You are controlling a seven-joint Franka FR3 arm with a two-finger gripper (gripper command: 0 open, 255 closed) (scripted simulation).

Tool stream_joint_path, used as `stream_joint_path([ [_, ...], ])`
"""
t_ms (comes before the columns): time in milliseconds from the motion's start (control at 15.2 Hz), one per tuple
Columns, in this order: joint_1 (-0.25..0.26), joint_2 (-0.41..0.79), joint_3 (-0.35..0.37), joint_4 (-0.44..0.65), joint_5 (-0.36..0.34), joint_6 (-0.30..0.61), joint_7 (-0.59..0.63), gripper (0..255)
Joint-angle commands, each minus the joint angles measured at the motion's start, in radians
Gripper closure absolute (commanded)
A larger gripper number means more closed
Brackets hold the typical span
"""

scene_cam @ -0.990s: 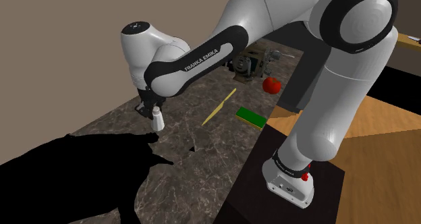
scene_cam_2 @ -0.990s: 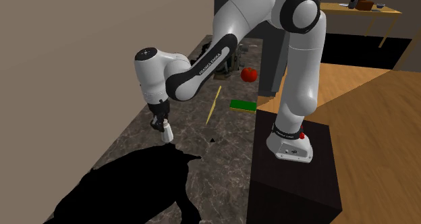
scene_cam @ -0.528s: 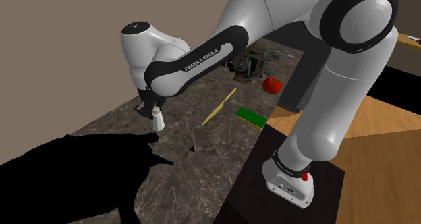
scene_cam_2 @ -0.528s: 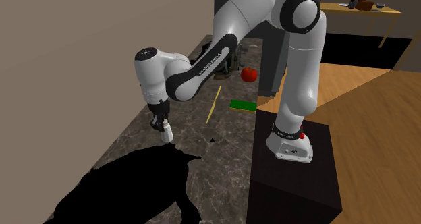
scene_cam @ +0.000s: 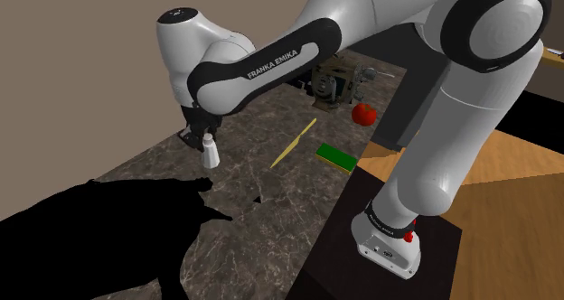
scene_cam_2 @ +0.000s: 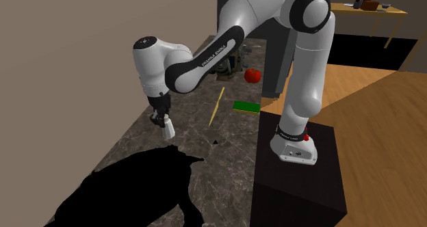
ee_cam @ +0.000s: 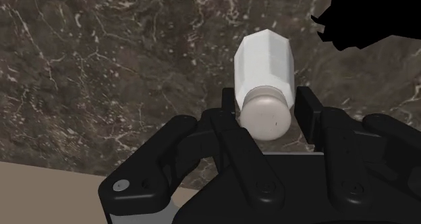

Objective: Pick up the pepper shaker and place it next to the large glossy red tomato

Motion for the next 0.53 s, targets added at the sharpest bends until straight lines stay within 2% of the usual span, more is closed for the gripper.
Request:
stream_joint_path([
  [0,-0.002,-0.017,0.001,0.011,0.011,-0.025,-0.010,255],
  [462,-0.004,-0.053,0.003,0.066,0.036,-0.111,-0.035,255],
])
